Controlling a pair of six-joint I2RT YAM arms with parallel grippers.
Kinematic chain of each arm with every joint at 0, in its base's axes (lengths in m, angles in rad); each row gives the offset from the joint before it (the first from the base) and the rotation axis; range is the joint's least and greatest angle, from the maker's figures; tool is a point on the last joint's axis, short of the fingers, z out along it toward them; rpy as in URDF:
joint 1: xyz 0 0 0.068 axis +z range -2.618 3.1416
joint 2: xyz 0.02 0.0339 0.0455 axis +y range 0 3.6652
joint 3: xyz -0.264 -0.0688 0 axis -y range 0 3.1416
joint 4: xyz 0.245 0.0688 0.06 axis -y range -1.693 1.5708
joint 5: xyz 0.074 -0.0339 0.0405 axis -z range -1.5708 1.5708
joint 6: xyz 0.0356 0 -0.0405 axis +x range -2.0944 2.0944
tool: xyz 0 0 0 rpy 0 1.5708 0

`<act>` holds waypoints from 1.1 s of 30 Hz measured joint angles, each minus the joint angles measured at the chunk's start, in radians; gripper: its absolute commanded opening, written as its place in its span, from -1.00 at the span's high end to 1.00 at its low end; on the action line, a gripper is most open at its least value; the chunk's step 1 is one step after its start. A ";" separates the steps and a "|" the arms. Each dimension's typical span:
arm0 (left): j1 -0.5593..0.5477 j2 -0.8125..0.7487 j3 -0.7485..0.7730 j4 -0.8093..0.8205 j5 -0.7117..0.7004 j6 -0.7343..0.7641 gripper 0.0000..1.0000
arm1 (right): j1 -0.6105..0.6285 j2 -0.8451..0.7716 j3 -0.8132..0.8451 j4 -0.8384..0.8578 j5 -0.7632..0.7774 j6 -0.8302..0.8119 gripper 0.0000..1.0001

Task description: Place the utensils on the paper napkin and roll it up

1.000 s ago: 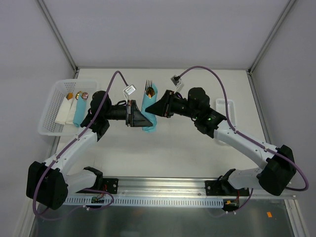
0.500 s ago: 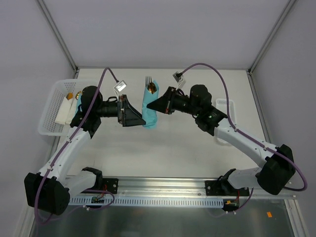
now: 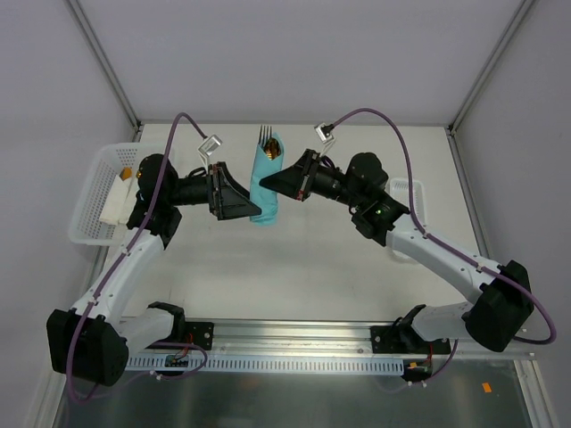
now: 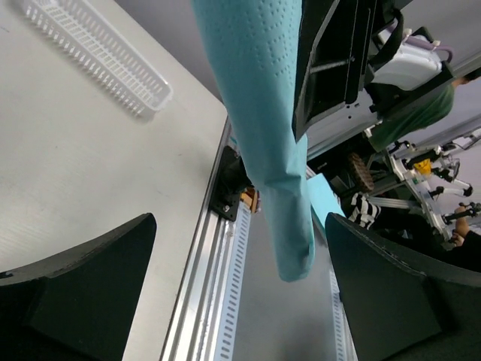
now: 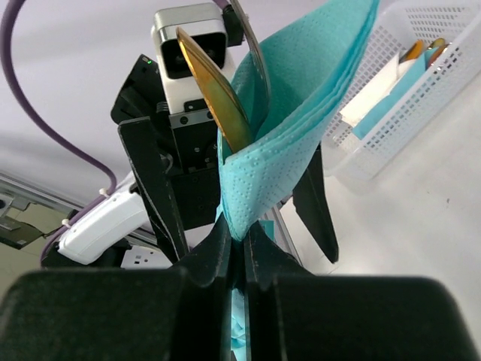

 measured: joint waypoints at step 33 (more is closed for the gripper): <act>-0.076 -0.002 0.008 -0.080 -0.067 0.044 0.01 | 0.032 0.031 0.001 -0.019 0.017 -0.050 1.00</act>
